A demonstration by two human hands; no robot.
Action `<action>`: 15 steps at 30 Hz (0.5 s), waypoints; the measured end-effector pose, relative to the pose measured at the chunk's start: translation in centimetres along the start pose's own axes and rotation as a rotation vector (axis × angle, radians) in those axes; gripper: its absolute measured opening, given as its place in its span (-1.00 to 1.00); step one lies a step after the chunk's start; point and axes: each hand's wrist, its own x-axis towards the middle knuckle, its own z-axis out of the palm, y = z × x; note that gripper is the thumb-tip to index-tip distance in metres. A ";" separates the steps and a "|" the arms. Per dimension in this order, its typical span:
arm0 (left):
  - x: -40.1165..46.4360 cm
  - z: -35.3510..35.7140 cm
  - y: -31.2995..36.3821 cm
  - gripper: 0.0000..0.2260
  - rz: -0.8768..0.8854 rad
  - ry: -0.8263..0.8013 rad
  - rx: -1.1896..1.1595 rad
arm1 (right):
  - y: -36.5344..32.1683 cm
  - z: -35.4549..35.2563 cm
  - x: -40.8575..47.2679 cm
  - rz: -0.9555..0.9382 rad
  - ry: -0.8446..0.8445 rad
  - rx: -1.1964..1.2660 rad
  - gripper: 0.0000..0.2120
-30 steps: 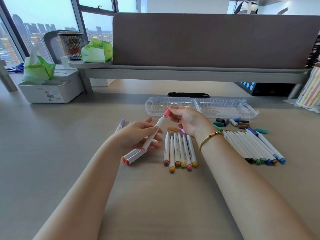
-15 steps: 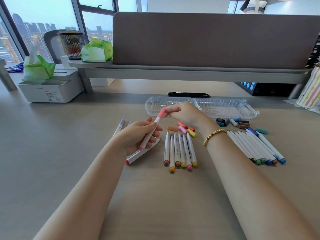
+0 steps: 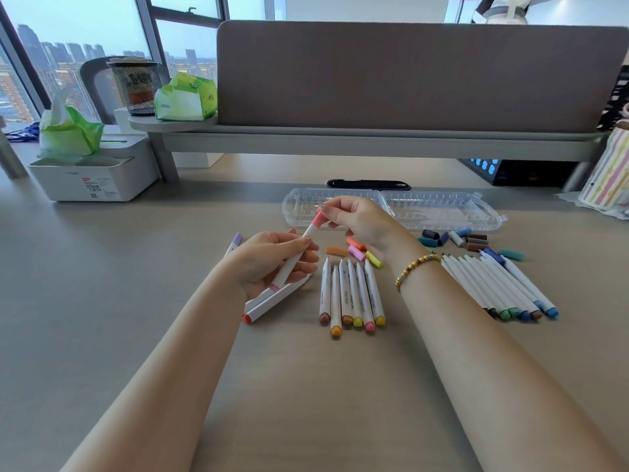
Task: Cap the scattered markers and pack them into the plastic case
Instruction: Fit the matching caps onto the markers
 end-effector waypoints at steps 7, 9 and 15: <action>0.1 -0.5 -0.1 -0.82 0.078 0.113 0.192 | 0.9 -1.3 0.2 0.075 0.209 0.104 -0.81; 0.3 -0.7 -0.3 -0.81 0.116 0.207 0.131 | 1.4 -1.5 0.1 0.105 0.170 -0.132 -0.80; 0.8 -0.9 -0.8 -0.78 0.106 0.302 -0.040 | 2.4 1.2 1.7 0.126 0.017 -0.532 -0.83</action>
